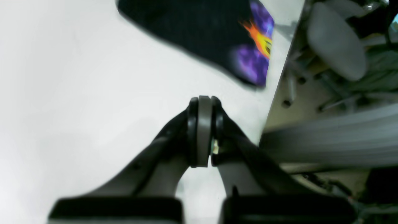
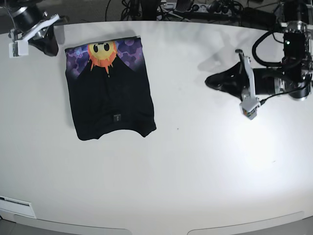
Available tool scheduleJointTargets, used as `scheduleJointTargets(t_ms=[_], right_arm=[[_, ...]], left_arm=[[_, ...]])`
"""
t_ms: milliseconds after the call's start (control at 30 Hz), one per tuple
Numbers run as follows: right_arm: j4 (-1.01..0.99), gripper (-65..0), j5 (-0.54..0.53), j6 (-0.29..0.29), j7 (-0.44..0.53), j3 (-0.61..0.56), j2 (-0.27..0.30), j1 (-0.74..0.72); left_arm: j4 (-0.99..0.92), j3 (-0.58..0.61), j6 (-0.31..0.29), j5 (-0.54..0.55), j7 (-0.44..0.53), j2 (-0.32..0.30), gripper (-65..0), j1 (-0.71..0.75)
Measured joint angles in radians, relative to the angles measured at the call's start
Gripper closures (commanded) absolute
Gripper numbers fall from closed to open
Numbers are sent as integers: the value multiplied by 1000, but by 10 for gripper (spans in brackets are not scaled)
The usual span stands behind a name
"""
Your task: Fold the T-shirt properly
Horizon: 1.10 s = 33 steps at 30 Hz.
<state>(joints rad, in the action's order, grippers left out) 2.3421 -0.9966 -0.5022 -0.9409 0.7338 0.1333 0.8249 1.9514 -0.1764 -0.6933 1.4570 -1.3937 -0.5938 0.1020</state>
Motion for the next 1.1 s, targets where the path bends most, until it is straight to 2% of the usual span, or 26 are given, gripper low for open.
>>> scheduleJointTargets(t_ms=[100, 200, 400, 567, 667, 767, 867, 933, 1033, 1100], right_arm=[[1, 0, -73, -34, -50, 72, 2, 79], [1, 0, -107, -67, -78, 96, 5, 150], [2, 0, -113, -79, -109, 95, 3, 286], [-7, 0, -125, -85, -122, 94, 6, 362], [-128, 0, -116, -121, -120, 59, 5, 382], [-288, 0, -84, -137, -115, -15, 14, 380], [-459, 0, -8, -149, -68, -116, 16, 348], [-566, 0, 63, -149, -44, -187, 16, 315], [-711, 0, 191, -139, 12, -282, 18, 254], [-806, 0, 250, -135, 101, -347, 42, 209]], left_arm=[[137, -101, 1, 2, 7, -16, 0, 152], [232, -187, 1, 8, 10, -21, 0, 315], [260, -311, 0, 2, 6, -16, 0, 607], [259, -342, 0, 2, 9, 63, 0, 835], [253, -342, 1, 2, 8, 117, 0, 952], [226, -340, 1, -18, 12, 167, 0, 1005], [144, -310, 2, -66, 58, 174, 0, 1017], [61, -289, -1, -151, 151, 174, 0, 1007], [-109, -246, 1, -298, 198, 174, 0, 947], [-245, -200, -3, -366, 259, 173, 0, 888]])
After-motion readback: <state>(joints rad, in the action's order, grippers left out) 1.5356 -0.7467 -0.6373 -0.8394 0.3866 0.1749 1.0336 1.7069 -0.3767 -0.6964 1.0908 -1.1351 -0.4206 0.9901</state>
